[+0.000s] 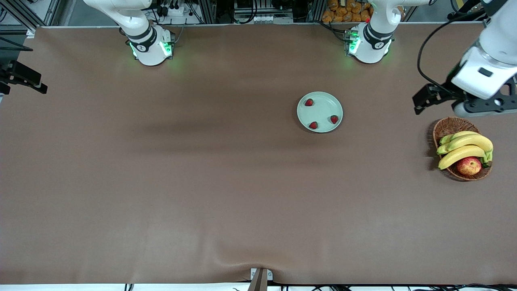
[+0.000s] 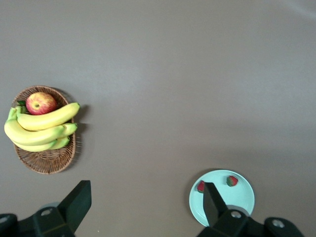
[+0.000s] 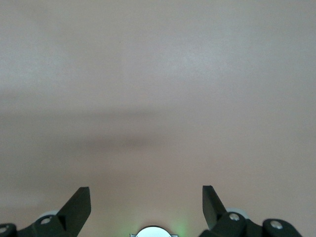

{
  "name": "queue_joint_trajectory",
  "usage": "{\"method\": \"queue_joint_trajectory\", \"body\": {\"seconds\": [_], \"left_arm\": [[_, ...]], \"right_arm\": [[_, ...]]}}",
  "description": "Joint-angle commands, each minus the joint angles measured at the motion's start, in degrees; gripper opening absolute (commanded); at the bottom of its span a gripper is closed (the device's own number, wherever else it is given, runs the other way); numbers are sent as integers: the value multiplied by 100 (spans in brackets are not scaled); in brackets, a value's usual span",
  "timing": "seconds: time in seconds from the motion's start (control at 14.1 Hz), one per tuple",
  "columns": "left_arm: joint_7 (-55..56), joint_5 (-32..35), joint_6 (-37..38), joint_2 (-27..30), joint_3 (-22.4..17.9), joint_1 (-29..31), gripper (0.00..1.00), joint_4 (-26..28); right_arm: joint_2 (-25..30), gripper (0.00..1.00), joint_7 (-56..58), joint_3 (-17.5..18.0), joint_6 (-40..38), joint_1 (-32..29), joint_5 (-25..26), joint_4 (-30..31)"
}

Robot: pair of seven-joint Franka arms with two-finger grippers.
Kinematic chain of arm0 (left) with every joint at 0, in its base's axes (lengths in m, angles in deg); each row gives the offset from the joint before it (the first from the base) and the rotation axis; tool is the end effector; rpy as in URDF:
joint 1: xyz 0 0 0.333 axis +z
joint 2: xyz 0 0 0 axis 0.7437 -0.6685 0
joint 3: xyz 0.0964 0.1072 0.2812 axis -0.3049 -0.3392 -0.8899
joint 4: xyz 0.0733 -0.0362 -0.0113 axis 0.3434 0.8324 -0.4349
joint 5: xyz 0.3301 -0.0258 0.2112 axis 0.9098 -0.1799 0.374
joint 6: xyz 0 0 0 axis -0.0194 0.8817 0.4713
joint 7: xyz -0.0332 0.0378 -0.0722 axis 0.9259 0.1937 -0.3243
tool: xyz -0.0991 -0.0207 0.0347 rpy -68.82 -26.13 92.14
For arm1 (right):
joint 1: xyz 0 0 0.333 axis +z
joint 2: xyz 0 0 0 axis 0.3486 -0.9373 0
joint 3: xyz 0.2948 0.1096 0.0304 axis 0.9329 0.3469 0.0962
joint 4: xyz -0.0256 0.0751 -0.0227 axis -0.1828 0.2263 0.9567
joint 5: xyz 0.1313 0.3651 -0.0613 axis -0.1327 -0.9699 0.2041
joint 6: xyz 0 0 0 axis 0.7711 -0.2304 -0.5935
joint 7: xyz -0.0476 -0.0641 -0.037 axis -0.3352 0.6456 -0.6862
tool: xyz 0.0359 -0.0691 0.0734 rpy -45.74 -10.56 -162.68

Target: Collect all strawberries into plate

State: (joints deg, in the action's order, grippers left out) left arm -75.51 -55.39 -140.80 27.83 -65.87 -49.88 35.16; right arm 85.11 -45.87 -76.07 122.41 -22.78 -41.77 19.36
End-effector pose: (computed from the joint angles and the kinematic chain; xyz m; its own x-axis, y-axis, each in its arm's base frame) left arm 0.5525 -0.0770 0.6226 0.9960 0.0642 0.0625 0.0670 -0.9968 -0.0436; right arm 0.5282 -0.0387 0.6683 0.9977 -0.0026 -0.0676 -0.0045 -0.9996 -0.0281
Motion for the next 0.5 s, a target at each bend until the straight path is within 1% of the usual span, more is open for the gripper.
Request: {"method": "queue_joint_trajectory", "body": {"seconds": [0.0, 0.07, 0.14, 0.43], "left_arm": [[-827, -127, 9, -104, -571, -36, 100, -229], [-926, -145, 9, -87, -737, -36, 100, -220], [-980, -137, 9, -87, -800, -45, 100, -229], [-822, -163, 9, -60, -774, -115, 100, -229]], "right_arm": [[42, 100, -88, -2, -65, 27, 26, -24], [42, 100, -88, -2, -65, 27, 26, -24], [42, 100, -88, -2, -65, 27, 26, -24], [42, 100, -88, -2, -56, 19, 26, -24]]}}
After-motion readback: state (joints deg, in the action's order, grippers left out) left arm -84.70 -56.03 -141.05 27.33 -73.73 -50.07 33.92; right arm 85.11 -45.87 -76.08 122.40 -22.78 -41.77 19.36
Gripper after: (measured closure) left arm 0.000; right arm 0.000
